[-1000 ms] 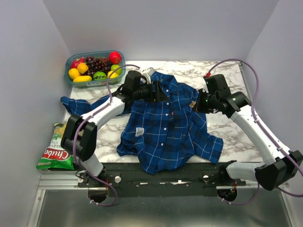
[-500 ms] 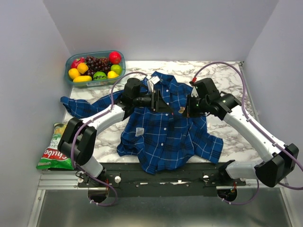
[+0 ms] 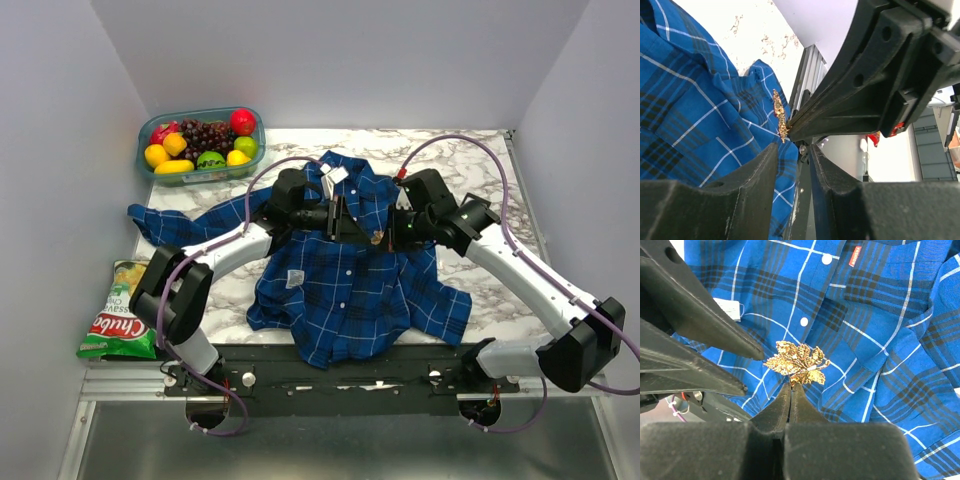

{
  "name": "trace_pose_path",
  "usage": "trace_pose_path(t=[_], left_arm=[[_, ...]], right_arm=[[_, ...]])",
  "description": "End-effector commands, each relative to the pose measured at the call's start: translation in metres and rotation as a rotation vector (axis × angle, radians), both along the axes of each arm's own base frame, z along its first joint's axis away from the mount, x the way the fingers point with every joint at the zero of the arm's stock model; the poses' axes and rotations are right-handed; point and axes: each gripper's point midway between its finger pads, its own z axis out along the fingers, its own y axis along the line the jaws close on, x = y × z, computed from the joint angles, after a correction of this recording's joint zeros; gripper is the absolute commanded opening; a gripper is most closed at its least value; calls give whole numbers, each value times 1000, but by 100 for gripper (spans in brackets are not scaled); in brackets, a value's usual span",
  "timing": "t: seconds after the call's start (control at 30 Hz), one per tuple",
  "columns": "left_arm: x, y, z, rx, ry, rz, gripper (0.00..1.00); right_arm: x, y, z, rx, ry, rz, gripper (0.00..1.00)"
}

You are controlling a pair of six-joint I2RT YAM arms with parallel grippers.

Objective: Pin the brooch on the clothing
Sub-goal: Pass from the right arm to the left

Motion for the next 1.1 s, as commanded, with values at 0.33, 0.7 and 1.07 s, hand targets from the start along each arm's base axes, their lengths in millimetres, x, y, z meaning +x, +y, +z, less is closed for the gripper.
trace_pose_path(t=[0.33, 0.7, 1.07], left_arm=[[3, -10, -3, 19, 3, -14, 32], [-5, -13, -9, 31, 6, -38, 14], [9, -14, -22, 68, 14, -1, 0]], right_arm=[[-2, 16, -2, 30, 8, 34, 0], [0, 19, 0, 37, -3, 32, 0], [-1, 18, 12, 60, -24, 26, 12]])
